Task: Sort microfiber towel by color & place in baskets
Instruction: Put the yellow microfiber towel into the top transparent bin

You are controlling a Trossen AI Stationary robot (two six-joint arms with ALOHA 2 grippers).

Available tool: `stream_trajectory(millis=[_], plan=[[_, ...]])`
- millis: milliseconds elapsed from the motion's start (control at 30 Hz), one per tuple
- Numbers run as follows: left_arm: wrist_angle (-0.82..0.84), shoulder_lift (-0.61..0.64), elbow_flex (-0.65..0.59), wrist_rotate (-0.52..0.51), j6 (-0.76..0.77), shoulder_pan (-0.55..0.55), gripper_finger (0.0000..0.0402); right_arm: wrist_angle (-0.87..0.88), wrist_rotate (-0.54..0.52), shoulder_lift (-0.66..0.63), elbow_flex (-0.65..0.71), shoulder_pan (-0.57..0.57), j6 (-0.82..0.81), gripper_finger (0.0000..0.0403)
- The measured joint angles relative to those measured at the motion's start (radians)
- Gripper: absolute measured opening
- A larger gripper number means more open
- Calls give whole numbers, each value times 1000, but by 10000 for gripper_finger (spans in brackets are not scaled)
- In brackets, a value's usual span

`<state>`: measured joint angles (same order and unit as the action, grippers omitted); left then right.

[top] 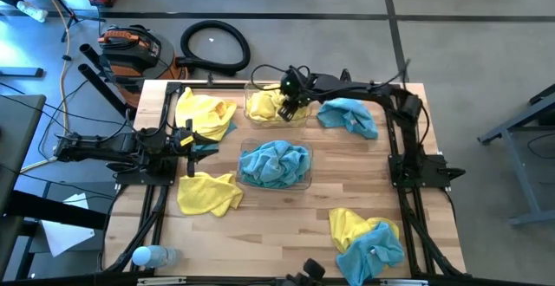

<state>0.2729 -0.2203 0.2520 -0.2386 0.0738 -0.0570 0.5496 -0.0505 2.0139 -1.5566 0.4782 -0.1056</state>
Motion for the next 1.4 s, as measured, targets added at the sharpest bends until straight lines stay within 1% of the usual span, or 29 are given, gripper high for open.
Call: stream_trajectory(millis=[267, 367, 433, 500, 600, 767, 867, 933, 1067, 1167, 1267, 1400], plan=[[0, 0, 0, -8, -24, 0, 122, 54, 0, -149, 0, -1, -62, 144], [0, 0, 0, -8, -25, 0, 122, 99, -5, -202, 0, -9, -71, 144], [0, 0, 0, -8, -25, 0, 122, 133, -31, -232, 0, -22, -74, 144], [0, 0, 0, -8, -25, 0, 122, 142, -88, -269, 20, -37, -80, 144], [0, 0, 0, -8, -25, 0, 122, 97, -113, -363, 133, -54, -92, 144], [-1, 0, 0, -9, -24, 0, 122, -19, -112, -589, 432, -96, -201, 144], [-2, 0, 0, -11, -23, 0, 122, -40, -115, -738, 575, -162, -288, 144], [-2, -2, 0, -11, -23, 0, 122, -37, -155, -828, 647, -221, -335, 144], [-5, -2, 0, -11, -23, 0, 122, -39, -266, -987, 769, -353, -434, 135], [-10, -2, 0, -11, -23, 0, 122, -39, -341, -1073, 843, -452, -513, 126], [-9, -2, 0, -11, -24, 0, 122, -42, -401, -1127, 902, -533, -572, 117], [-8, -2, 0, -11, -24, 0, 122, -46, -452, -1145, 952, -612, -621, 108]])
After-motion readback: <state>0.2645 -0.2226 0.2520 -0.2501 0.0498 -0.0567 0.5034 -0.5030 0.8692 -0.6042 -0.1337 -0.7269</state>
